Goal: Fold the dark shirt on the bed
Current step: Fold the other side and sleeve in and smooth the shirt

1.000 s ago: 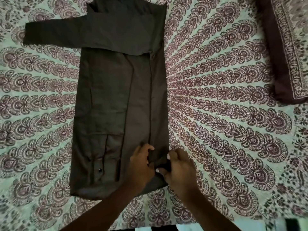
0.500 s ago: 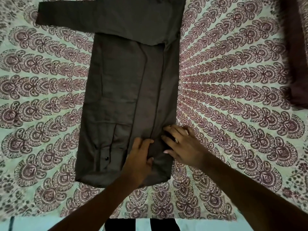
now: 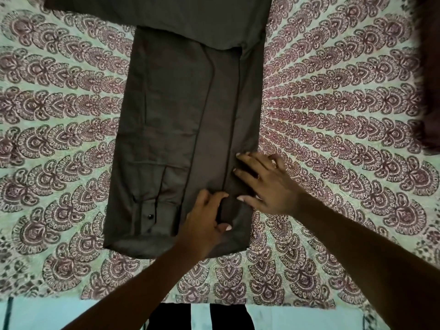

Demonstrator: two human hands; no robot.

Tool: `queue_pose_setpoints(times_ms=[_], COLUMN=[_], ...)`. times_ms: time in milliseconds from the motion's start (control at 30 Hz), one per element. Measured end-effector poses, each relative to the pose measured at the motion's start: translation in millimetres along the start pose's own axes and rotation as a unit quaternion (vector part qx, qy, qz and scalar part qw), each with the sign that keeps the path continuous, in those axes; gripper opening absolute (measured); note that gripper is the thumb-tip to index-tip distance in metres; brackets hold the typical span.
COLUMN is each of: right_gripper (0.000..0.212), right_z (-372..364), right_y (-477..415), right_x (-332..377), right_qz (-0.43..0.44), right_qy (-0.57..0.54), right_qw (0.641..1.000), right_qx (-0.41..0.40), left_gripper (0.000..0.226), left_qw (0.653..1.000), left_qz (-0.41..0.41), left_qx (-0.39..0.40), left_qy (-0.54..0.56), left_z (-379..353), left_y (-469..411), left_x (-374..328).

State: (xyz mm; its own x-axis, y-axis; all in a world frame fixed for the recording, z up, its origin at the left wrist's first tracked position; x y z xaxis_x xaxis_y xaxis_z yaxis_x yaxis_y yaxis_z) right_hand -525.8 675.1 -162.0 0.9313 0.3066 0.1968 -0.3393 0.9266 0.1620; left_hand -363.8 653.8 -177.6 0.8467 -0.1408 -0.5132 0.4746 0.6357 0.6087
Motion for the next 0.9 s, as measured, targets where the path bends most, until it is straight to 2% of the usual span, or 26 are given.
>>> queue_pose_setpoints(times_ms=[67,133,267,333,467,600,700,767,900], right_gripper=[0.068,0.069,0.073,0.076,0.079,0.078,0.084,0.088,0.095], right_z=[-8,-9,-5,-1,11,-10,-16,-7,13], right_y=[0,0,-6,-13,-23,-8,-2,-15,-48], right_x=[13,14,-20,-39,-45,-7,-9,-34,-104], right_qz=[0.038,0.05,0.008,-0.028,-0.066,0.005,0.015,-0.012,-0.128], right_qy=[0.001,0.004,0.029,0.034,0.026,0.021,0.027,0.032,0.009], right_qw=[0.999,0.999,0.999,0.999,0.997,0.999,0.999,0.999,0.992], right_qx=[0.002,0.003,0.017,0.018,0.004,0.033,0.041,0.029,0.003], left_gripper=[0.071,0.072,0.071,0.077,0.102,0.108,0.109,0.11,0.117], left_qw=[0.998,0.996,0.994,0.99,0.954,0.947,0.94,0.935,0.936], left_qz=[-0.005,0.008,0.009,-0.019,-0.111,-0.145,-0.143,-0.143,-0.135], left_qx=[0.001,0.01,0.023,0.008,-0.066,-0.053,-0.039,-0.04,-0.043], left_qy=[-0.069,-0.093,-0.106,-0.136,-0.269,-0.283,-0.309,-0.322,-0.322], left_z=[-6,-10,-13,-10,1,3,-3,-6,-2], left_y=[2,3,1,3,4,-3,-4,-4,-5], left_x=[-4,-3,3,-1,-26,-20,-7,-6,-9])
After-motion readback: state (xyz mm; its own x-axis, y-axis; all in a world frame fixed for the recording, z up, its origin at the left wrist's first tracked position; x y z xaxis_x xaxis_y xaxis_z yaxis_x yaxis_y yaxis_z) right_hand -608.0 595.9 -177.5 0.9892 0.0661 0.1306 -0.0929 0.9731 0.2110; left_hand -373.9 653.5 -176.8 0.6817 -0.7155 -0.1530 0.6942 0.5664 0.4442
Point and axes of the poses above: each hand's wrist, its own y-axis away from the middle knuckle, its own z-axis out of the back of the hand, x = y × z, the point moved 10 cm from there along -y, towards the middle knuckle, and after that the axes turned 12 degrees about z, right-handed, at the moved point
